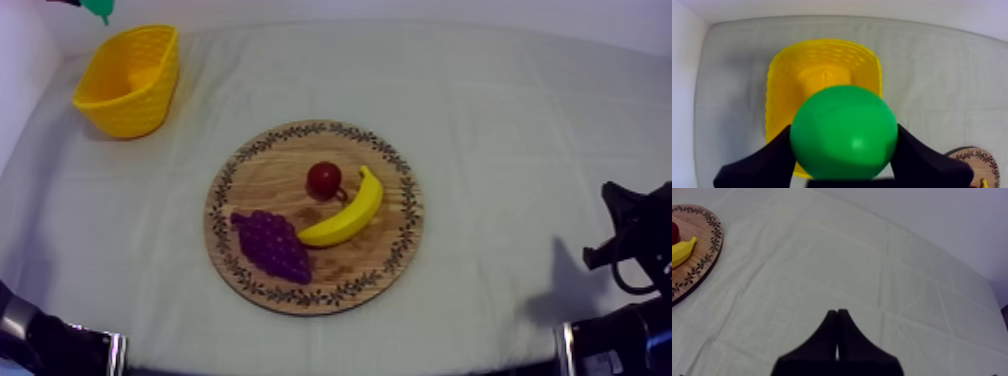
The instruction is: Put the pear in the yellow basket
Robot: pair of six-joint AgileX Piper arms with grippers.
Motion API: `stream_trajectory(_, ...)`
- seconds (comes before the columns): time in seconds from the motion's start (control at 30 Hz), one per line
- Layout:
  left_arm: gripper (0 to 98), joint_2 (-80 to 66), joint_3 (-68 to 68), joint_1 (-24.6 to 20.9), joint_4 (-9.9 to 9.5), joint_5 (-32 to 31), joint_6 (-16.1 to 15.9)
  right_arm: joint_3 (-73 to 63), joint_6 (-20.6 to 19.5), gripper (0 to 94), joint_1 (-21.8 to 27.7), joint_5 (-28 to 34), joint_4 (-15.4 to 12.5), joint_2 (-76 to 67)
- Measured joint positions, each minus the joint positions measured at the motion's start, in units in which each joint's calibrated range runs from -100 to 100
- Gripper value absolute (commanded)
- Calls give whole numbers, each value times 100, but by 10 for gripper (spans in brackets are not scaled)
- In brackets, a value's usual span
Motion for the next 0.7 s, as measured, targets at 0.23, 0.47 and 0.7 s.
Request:
stream_trajectory(0.23,521,176,-142,-7,0,0,-2,0,0,4,0,0,0,0)
stream_trajectory(0.47,522,328,-258,5,42,-2,6,0,0,4,0,0,0,0)
stream_trajectory(0.7,526,648,-266,-32,77,-2,6,0,0,4,0,0,0,0)
